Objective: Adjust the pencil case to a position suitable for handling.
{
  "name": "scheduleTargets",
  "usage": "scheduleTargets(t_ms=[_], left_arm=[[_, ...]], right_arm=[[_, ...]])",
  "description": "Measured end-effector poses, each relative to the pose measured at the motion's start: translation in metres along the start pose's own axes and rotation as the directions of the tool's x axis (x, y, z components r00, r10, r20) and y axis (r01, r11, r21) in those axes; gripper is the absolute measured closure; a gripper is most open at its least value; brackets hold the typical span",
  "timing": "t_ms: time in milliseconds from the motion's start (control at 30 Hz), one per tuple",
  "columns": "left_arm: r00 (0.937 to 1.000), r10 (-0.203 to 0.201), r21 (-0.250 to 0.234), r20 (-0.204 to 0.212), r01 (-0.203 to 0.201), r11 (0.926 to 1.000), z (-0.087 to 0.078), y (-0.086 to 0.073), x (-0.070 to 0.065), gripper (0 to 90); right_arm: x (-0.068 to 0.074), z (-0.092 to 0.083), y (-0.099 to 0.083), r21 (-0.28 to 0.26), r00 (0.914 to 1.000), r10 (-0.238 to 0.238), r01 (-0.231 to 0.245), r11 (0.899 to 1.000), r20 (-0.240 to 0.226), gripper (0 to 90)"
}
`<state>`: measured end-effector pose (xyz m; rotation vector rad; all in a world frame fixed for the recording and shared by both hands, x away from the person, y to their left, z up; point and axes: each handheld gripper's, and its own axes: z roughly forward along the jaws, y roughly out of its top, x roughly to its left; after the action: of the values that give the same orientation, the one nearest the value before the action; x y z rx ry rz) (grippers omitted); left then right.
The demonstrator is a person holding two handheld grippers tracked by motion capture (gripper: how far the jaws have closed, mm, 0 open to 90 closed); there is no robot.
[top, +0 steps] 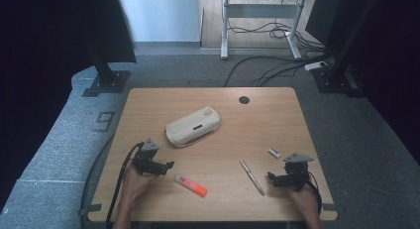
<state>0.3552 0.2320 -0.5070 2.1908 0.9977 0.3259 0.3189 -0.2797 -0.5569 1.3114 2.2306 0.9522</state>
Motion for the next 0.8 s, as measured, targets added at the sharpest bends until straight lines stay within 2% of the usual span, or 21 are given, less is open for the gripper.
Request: scheduleTargets(t_ms=[133,367,500,567,667,800], left_arm=[[0.9998,0.021,0.003,-0.002,-0.021,0.9998,0.002,0.01,0.001,7.7],[0.9996,0.023,-0.002,0.015,-0.022,0.9997,0.005,0.028,0.005,7.8],[0.9995,0.031,0.007,0.01,-0.032,0.9995,0.008,0.039,0.008,8.2],[0.9993,0.036,-0.003,0.005,-0.036,0.9993,0.009,0.043,0.01,9.9],[0.9992,0.021,-0.013,0.034,-0.021,0.9997,0.01,0.051,0.015,11.5],[0.9987,0.031,-0.005,0.04,-0.031,0.9995,0.013,0.063,0.018,12.3]], right_arm=[[0.0,0.0,0.0,0.0,1.0,0.001,-0.001,1.0,0.001,0.0],[0.0,0.0,0.0,0.0,1.0,0.001,-0.001,1.0,0.001,0.0],[0.0,0.0,0.0,0.0,1.0,0.001,-0.001,1.0,0.002,0.0],[0.0,0.0,0.0,0.0,1.0,0.001,-0.001,1.0,0.001,0.0],[0.0,0.0,0.0,0.0,1.0,0.001,-0.001,1.0,0.001,0.0],[0.0,0.0,0.0,0.0,1.0,0.001,-0.001,1.0,0.001,0.0]])
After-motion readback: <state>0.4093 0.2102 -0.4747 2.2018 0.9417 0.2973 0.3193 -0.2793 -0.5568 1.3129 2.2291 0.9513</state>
